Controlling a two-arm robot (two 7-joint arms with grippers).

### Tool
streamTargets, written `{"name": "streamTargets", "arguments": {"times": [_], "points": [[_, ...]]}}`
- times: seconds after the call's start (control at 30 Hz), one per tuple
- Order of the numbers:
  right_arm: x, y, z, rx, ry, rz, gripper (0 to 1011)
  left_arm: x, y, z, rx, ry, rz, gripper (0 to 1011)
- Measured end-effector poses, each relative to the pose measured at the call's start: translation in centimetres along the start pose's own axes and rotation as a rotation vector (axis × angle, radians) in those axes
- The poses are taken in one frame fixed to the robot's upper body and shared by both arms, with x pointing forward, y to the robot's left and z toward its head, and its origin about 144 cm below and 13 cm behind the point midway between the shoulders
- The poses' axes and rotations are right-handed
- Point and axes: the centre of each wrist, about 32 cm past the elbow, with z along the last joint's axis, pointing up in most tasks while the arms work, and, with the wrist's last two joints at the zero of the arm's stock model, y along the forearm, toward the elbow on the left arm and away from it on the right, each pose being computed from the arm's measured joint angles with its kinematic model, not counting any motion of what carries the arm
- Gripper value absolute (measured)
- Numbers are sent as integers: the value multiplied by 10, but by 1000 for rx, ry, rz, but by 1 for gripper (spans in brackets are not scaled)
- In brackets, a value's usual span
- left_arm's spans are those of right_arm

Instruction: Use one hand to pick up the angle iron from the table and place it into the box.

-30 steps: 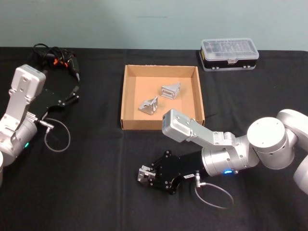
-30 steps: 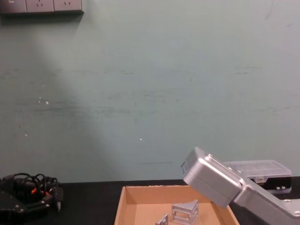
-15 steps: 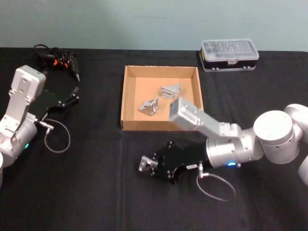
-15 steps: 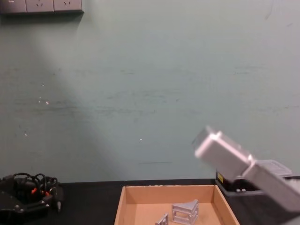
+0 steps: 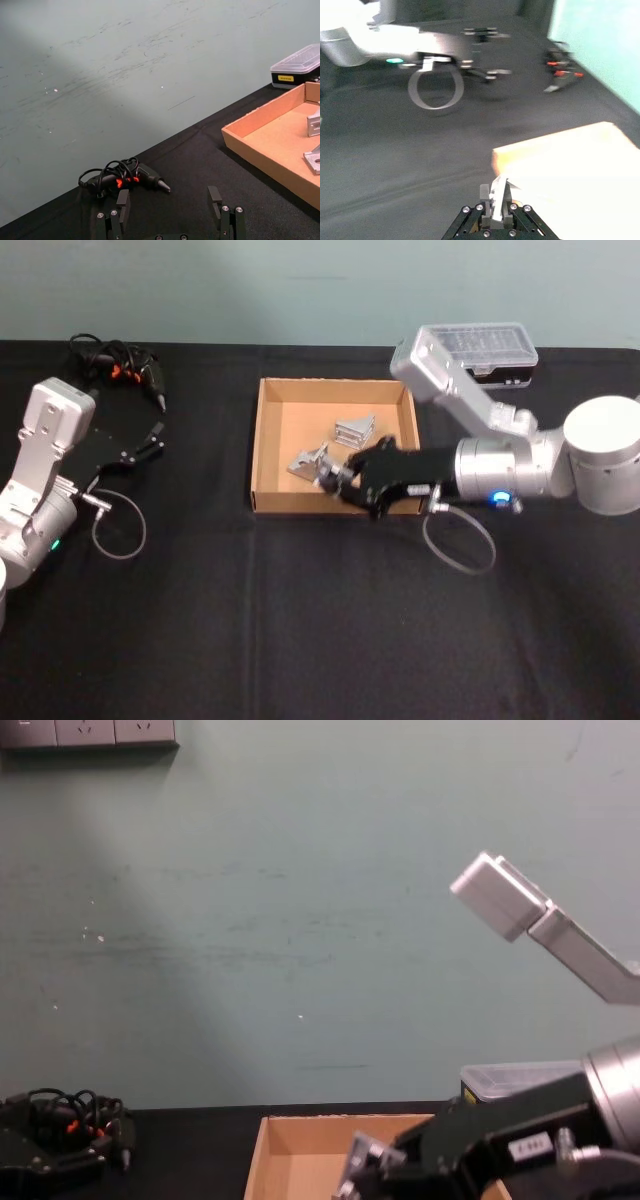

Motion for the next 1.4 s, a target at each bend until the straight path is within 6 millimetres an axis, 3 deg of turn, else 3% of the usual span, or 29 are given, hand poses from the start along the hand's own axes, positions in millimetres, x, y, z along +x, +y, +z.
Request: {"name": "streamTargets", "arguments": {"times": [0.5,1.23,1.4], "points": [[39,6,4,-127,51,-197,135,0,0,0,0,0,0,1011],[44,17,-2,-220,62,-215,137,0,0,0,0,0,0,1011],[44,17,-2,-220,62,-214,264,0,0,0,0,0,0,1011]]}}
